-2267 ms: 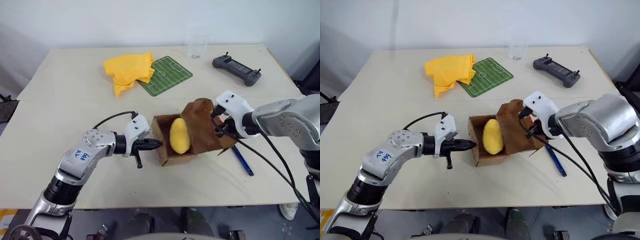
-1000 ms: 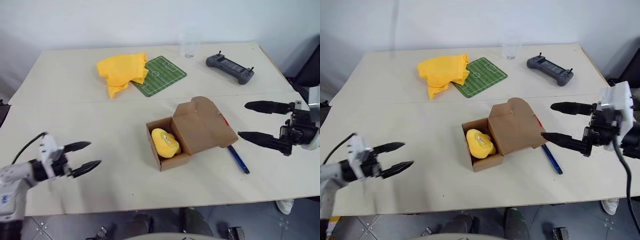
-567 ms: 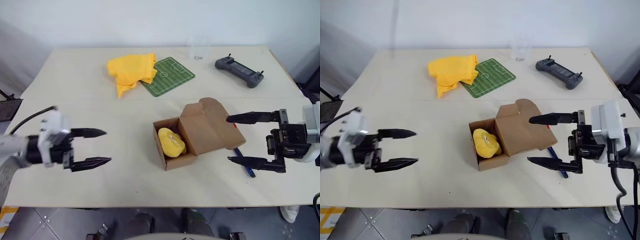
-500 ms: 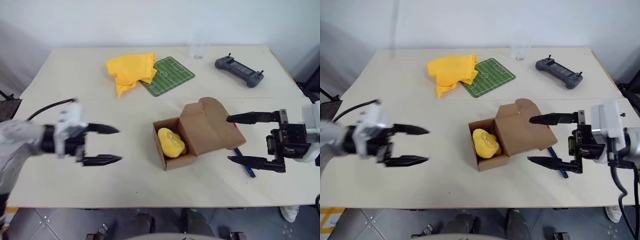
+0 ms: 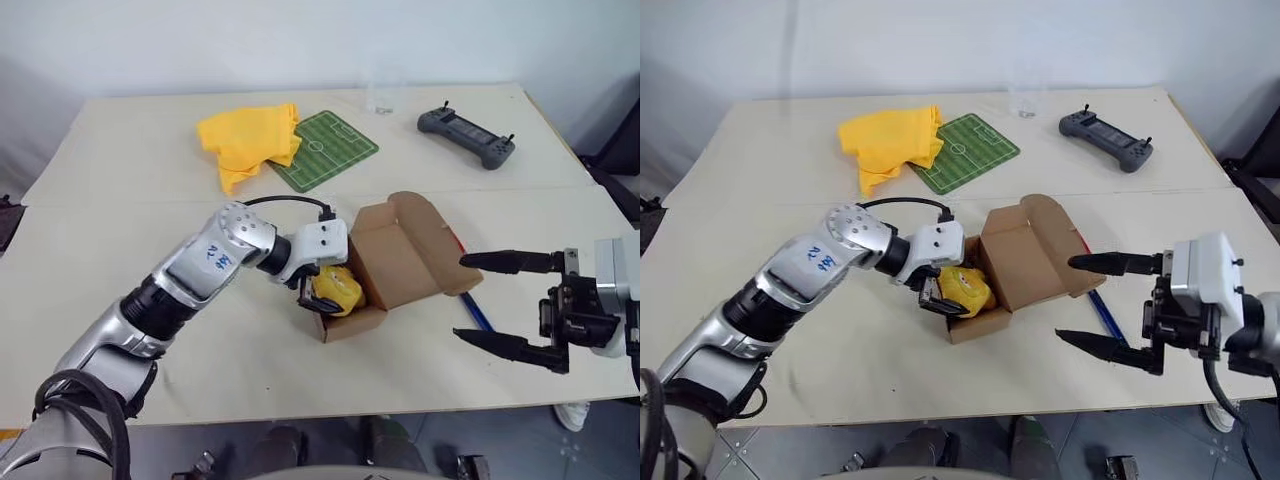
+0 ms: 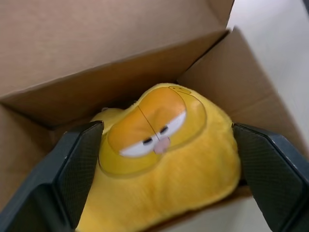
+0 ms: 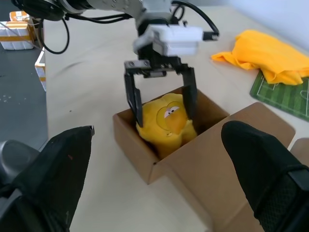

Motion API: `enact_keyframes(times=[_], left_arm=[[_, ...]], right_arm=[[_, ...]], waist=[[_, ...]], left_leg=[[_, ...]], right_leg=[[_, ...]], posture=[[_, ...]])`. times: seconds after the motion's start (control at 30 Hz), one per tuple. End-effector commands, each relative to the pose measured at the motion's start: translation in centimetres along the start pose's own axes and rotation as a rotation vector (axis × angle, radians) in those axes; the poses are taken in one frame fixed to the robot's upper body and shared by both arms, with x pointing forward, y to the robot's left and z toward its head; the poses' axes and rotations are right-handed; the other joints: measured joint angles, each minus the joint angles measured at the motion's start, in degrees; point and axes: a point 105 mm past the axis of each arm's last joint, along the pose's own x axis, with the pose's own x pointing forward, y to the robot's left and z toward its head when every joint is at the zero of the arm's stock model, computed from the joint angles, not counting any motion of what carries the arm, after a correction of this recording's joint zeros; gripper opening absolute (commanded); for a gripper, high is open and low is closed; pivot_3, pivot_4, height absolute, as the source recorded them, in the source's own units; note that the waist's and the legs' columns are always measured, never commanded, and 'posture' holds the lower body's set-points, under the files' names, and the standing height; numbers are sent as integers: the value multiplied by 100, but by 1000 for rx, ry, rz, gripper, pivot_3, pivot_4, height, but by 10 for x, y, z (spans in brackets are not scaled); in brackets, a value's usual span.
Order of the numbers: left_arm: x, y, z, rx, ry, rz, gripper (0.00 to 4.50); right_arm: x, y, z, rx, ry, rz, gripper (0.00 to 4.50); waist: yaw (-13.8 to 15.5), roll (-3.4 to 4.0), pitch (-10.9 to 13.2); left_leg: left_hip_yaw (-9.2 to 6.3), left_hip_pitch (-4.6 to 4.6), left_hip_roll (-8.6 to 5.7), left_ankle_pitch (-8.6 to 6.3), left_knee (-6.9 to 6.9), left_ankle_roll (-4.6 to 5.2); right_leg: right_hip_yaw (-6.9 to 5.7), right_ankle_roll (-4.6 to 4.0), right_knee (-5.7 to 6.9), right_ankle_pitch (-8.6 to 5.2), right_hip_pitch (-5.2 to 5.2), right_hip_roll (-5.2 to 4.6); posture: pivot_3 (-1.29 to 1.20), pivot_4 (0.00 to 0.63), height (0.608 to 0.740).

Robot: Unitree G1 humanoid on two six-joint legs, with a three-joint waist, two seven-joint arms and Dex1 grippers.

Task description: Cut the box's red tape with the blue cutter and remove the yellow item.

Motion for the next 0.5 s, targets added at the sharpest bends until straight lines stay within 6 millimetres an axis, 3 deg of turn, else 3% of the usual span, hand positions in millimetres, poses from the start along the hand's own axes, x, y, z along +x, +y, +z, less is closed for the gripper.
enact_keyframes(times=[0.03, 0.23, 0.37, 0.47, 0.5], left_arm=[[1, 11, 5, 77, 9, 17, 3891], [6, 28, 18, 117, -48, 48, 2122], [-9, 35, 46, 46, -250, 34, 899], [-22, 40, 48, -26, -356, 48, 57], [-30, 43, 51, -78, -421, 58, 25]], right_arm=[[-3, 5, 7, -33, -10, -26, 4500], [-3, 5, 4, -33, -22, -62, 4500], [-3, 2, 4, -36, -43, -86, 4500], [-2, 0, 6, -32, -74, -101, 4500], [0, -1, 7, -30, -93, -103, 4500]], waist=[[16, 0, 0], [99, -5, 3], [105, -11, 7], [99, -12, 7], [89, -13, 8]], left_leg=[[0, 2, 0, 0, 0, 0], [0, 3, 0, 3, 2, -3], [0, 1, 0, 3, 2, -2], [-1, 1, 1, 3, 2, -2], [-1, 2, 2, 4, 2, -2]], right_leg=[[0, 0, 1, 0, 1, -1], [0, 1, 4, 0, 0, 0], [-3, 1, 7, 0, -2, 1], [-3, 1, 8, 0, -2, 0], [-3, 1, 8, 0, -2, 0]], posture=[[0, 150, 740], [0, 150, 740], [0, 150, 740], [0, 150, 740], [0, 150, 740]])
